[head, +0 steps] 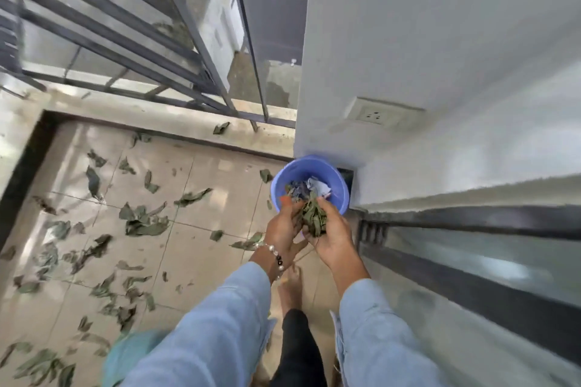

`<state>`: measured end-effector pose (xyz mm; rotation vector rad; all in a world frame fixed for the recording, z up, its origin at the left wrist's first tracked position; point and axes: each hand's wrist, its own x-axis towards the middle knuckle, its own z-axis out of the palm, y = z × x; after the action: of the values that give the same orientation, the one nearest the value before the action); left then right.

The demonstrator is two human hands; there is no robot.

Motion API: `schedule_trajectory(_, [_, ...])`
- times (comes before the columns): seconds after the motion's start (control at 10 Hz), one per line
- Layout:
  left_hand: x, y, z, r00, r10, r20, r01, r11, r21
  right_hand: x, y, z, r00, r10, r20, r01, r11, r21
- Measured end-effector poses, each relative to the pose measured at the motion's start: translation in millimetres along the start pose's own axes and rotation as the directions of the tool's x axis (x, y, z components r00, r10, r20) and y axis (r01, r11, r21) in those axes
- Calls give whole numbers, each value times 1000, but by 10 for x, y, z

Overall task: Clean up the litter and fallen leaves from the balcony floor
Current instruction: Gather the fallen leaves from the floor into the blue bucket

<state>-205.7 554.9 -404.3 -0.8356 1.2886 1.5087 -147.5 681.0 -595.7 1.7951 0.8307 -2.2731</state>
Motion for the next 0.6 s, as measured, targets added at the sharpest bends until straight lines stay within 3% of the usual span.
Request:
schedule_trajectory(0.1, [717, 53, 36, 998, -54, -30, 52, 996, -77, 613, -86, 7, 996, 88, 25, -89, 996, 26])
schedule_trajectory(0.3, [1345, 109, -116, 975, -26, -219, 26, 1000, -5, 32, -383, 430, 989, 95, -115, -92, 995, 32])
schedule_trajectory(0.4, [1243, 137, -184, 968, -19, -252, 23, 1000, 14, -167, -468, 421, 981, 103, -166, -98, 995, 35])
schedule_trajectory(0.6, [411, 236, -188, 970, -10, -244, 38, 993, 109, -964, -571, 515, 980, -22, -198, -29, 968, -251])
